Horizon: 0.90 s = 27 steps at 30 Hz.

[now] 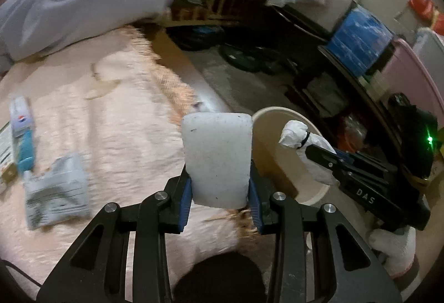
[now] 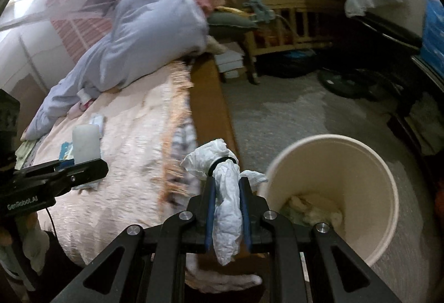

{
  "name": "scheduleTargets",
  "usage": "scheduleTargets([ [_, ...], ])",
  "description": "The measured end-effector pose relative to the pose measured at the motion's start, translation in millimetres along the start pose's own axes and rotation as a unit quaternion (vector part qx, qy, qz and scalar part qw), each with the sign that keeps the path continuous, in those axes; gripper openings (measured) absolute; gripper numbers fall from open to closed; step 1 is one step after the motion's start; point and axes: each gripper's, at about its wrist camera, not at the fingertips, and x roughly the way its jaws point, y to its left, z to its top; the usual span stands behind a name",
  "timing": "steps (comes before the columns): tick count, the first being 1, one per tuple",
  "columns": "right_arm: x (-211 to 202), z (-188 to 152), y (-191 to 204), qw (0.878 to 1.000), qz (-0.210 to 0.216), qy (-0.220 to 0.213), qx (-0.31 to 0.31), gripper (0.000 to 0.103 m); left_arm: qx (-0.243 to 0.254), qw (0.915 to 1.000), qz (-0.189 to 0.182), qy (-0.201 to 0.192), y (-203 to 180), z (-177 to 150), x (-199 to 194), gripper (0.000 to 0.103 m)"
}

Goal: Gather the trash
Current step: 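Carry the sponge block and plush toy with both tools over the bucket, then open both tools to drop the sponge and plush toy into the bucket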

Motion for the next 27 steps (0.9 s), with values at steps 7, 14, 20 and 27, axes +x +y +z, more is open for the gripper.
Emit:
scheduleTargets([
  [7, -9.8, -13.5, -43.3, 0.999, -0.03, 0.003, 0.036, 0.016, 0.027, 0.9987, -0.038, 0.022, -36.0, 1.7, 25.6, 0.033],
  [14, -14.0, -24.2, -73.9, 0.997, -0.048, 0.005, 0.066, 0.016, 0.048, 0.9956, -0.071, 0.039, -63.3, 3.1, 46.6, 0.033],
  [20, -12.8, -29.4, -90.3, 0.995, -0.059, 0.008, 0.084, 0.016, 0.053, 0.9927, -0.096, 0.05, -80.8, 9.8, 65.8, 0.035],
  [27, -13.4, -28.5, -116.1, 0.99, -0.081, 0.005, 0.118, 0.023, 0.036, 0.9905, -0.124, 0.049, -82.4, 15.6, 77.6, 0.054],
])
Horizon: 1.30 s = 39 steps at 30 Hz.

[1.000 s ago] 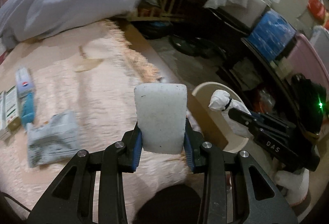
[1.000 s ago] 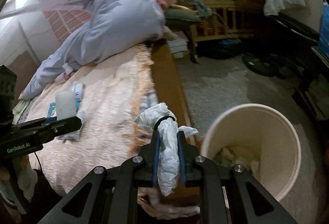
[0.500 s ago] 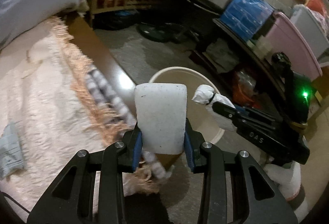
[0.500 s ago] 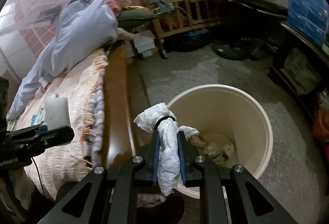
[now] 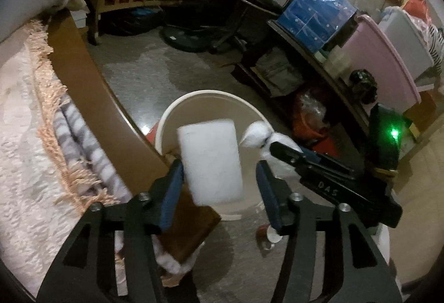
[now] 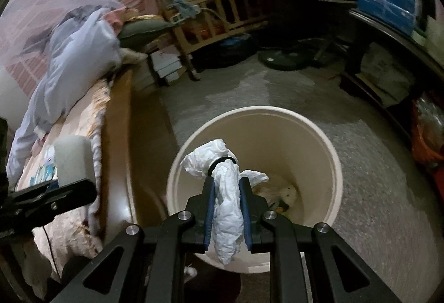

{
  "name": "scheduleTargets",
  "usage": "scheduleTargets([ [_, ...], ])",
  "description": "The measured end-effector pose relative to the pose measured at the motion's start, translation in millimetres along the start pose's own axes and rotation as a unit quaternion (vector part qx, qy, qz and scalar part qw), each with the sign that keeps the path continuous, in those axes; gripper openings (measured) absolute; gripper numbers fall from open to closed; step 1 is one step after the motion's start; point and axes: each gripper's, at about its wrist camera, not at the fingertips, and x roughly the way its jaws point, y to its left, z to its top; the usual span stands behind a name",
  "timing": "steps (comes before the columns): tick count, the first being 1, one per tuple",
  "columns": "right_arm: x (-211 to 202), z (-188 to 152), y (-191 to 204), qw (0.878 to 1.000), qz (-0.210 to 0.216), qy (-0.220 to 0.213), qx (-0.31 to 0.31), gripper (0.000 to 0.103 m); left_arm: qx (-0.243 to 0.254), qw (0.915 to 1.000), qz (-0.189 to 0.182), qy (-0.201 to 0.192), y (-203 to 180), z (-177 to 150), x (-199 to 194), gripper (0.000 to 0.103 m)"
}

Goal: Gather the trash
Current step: 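Open both tools to drop the sponge and plush toy into the bucket, then move both tools back over the trash on the bed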

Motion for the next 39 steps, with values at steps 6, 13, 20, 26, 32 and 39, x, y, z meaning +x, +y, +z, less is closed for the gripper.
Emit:
scheduleTargets([
  [6, 1.7, 1.4, -7.3, 1.0, -0.006, -0.001, 0.015, 0.039, 0.004, 0.9999, 0.009, 0.004, 2.2, 1.5, -1.4, 0.055],
  [13, 9.5, -0.8, 5.9, 1.0, 0.007, 0.013, 0.007, 0.039, 0.006, 0.9983, 0.056, -0.014, 18.4, -4.7, -28.5, 0.055],
  [20, 11.3, -2.9, 48.2, 0.999, 0.035, 0.019, -0.026, 0.04, -0.005, 0.9941, 0.104, -0.031, 47.7, -14.9, -60.4, 0.055],
  [26, 17.8, -6.4, 103.8, 0.994, 0.065, 0.036, -0.076, 0.04, -0.032, 0.9891, 0.138, -0.041, 87.7, -25.8, -93.6, 0.055],
  [32, 29.4, -18.4, 175.8, 0.981, 0.105, 0.065, -0.147, 0.04, -0.07, 0.9782, 0.189, -0.049, 142.4, -37.0, -131.9, 0.055],
  [39, 48.6, -41.9, 272.5, 0.939, 0.212, 0.146, -0.23, 0.04, -0.139, 0.9584, 0.239, -0.072, 217.0, -52.4, -190.4, 0.055],
])
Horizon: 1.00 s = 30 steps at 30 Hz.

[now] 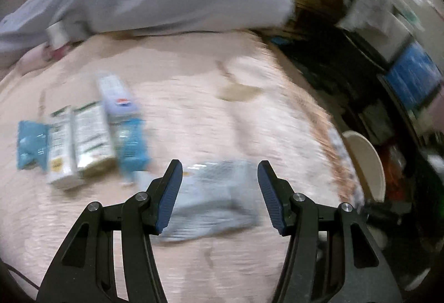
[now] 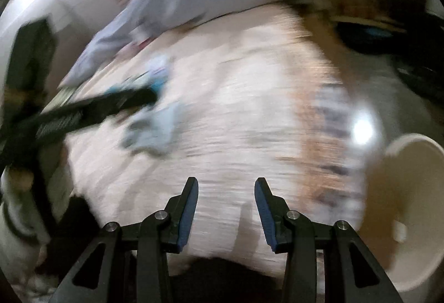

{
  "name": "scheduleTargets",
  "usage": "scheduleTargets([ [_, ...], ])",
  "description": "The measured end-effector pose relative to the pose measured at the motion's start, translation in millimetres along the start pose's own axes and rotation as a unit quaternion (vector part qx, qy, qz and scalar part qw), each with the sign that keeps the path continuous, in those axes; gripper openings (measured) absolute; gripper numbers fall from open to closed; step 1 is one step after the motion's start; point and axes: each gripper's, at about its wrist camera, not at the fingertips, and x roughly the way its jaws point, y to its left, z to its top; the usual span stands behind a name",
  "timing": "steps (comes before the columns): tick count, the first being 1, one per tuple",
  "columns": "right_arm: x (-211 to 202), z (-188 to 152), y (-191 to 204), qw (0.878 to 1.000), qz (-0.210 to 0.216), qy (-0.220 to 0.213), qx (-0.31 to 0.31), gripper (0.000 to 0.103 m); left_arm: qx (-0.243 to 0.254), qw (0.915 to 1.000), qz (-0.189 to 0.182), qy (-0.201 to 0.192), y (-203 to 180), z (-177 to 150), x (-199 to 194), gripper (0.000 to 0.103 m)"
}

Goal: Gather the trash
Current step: 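Move both tools back over the trash on the bed, then grasp the grey printed snack bag with the right tool while the left tool approaches the blue plastic bag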

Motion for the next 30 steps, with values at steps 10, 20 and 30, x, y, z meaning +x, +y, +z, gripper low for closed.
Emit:
scheduleTargets([
  [10, 96.0, 39.9, 70.5, 0.986, 0.091, 0.122, -0.076, 0.04, -0.071, 0.9959, 0.052, -0.02, 95.6, 3.3, -26.7, 0.055],
  [20, 135.4, 140.8, 40.6, 0.998, -0.031, 0.045, -0.003, 0.04, -0.099, 0.9927, 0.068, -0.013, 139.7, -11.5, -27.0, 0.055],
  [30, 136.6, 125.3, 76.5, 0.999, -0.012, 0.043, 0.018, 0.079, -0.133, 0.9889, 0.066, -0.011, 176.0, -24.9, -29.4, 0.055],
])
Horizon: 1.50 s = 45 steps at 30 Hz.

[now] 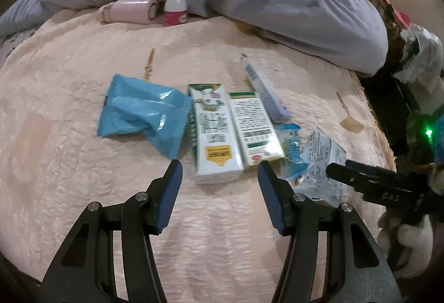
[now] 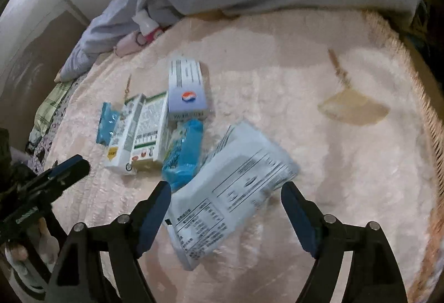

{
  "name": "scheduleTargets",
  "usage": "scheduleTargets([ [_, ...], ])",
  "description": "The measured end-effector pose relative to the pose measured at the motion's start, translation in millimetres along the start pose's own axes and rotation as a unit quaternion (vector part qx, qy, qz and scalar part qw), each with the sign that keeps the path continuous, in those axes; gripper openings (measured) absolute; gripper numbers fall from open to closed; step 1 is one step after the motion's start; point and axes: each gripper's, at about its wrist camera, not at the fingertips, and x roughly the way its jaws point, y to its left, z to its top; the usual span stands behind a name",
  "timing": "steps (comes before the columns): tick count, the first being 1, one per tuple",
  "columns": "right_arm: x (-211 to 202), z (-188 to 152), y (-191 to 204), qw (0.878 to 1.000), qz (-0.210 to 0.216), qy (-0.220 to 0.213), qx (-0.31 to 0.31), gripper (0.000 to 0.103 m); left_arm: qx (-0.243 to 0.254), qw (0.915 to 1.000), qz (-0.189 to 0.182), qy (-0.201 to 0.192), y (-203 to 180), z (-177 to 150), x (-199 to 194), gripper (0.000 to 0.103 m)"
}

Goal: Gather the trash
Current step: 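Grasp the grey printed snack bag with the right tool while the left tool approaches the blue plastic bag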

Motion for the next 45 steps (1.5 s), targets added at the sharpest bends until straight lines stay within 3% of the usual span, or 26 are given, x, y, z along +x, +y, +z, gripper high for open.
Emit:
scheduleTargets([
  [5, 20.6, -3.6, 1.0, 1.0, -0.022, -0.005, 0.019, 0.08, -0.03, 0.9995, 0.007, -0.002, 30.2, -2.6, -2.5, 0.055],
  [9, 21.7, -4.4, 8.8, 0.998, -0.049, -0.011, -0.024, 0.079, -0.043, 0.999, 0.004, -0.002, 48.1, -2.3, -3.1, 0.055],
  [12, 17.2, -8.9, 10.8, 0.996, -0.057, -0.017, -0.066, 0.071, -0.041, 0.9991, 0.009, -0.003, 52.8, -1.3, -1.6, 0.055],
  [16, -1.8, -5.1, -2.7, 0.993, -0.08, -0.033, -0.078, 0.071, -0.06, 0.998, 0.017, -0.007, 68.5, 4.7, 3.1, 0.055],
  [24, 3.8, -5.8, -16.0, 0.996, -0.052, -0.012, -0.075, 0.073, -0.143, 0.9891, 0.027, -0.027, 113.0, 25.3, 23.7, 0.056],
  [31, 10.0, -7.2, -13.9, 0.995, -0.049, -0.01, -0.084, 0.077, -0.163, 0.9862, 0.001, -0.028, 139.7, 44.5, 54.2, 0.063],
  [36, 14.1, -8.4, -13.0, 0.995, -0.046, -0.006, -0.094, 0.082, -0.168, 0.9848, -0.039, -0.018, 147.3, 49.5, 78.8, 0.064],
  [40, 19.3, -8.4, -8.9, 0.993, -0.052, -0.006, -0.102, 0.085, -0.165, 0.9853, -0.038, -0.025, 142.6, 47.5, 80.2, 0.064],
  [45, 20.9, -11.2, -2.6, 0.991, -0.066, -0.004, -0.118, 0.086, -0.127, 0.9866, -0.102, 0.017, 128.7, 37.2, 78.2, 0.064],
])
